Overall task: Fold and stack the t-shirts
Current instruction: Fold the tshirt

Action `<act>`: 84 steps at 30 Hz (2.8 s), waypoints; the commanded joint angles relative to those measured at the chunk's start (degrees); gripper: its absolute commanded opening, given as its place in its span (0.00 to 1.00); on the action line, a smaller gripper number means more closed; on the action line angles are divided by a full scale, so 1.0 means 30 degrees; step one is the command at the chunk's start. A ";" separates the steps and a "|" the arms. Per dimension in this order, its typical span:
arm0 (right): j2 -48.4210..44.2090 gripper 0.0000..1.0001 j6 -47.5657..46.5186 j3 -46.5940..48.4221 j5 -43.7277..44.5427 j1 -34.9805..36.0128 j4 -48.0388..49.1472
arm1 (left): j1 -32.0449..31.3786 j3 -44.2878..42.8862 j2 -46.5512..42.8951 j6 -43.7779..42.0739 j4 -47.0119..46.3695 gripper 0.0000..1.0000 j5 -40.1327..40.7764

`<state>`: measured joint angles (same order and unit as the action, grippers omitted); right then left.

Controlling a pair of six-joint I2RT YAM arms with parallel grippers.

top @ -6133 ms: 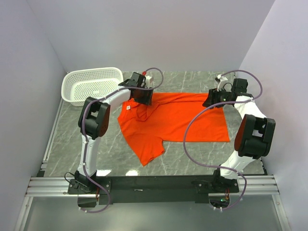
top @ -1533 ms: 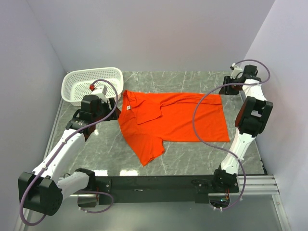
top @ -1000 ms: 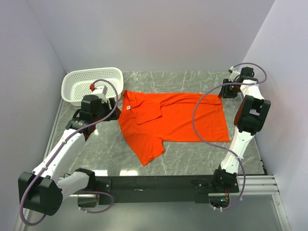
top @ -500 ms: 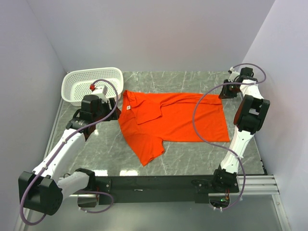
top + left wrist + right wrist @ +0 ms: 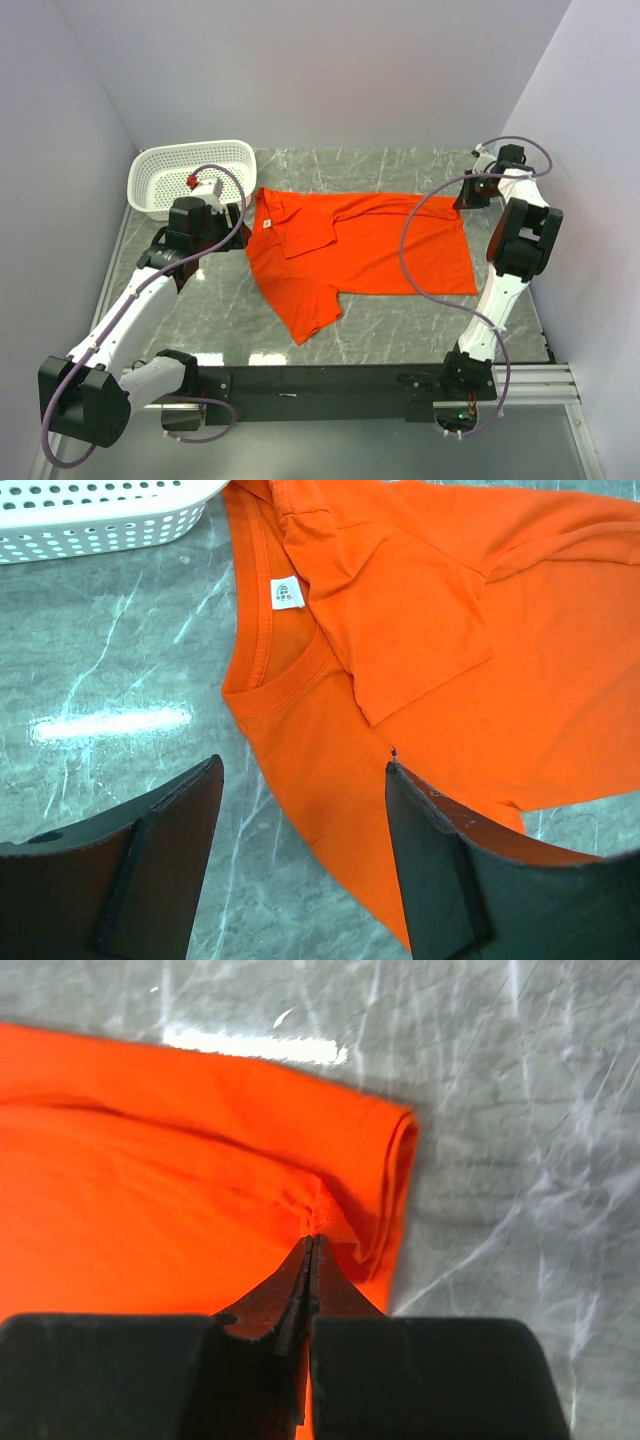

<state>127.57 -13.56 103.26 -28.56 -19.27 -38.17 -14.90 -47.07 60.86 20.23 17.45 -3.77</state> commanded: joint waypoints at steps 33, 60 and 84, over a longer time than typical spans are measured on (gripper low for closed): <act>-0.4349 0.05 -0.3594 -0.5446 0.1550 -0.1107 0.1767 | 0.0102 0.0045 -0.0189 -0.0239 -0.0427 0.71 -0.0501; -0.0308 0.57 0.2938 0.0148 -0.1147 -0.1078 0.1123 | -0.0659 -0.7303 1.3633 0.5121 -0.3068 0.64 0.0609; 0.1686 0.56 0.4022 0.2025 -0.2141 -0.1019 0.0801 | -0.1187 -1.6008 2.1197 0.5621 -0.0604 0.49 0.5885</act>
<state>131.76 -2.37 106.83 -33.76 -22.48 -35.77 -18.26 -92.14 123.79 37.17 15.38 11.73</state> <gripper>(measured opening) 0.564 0.492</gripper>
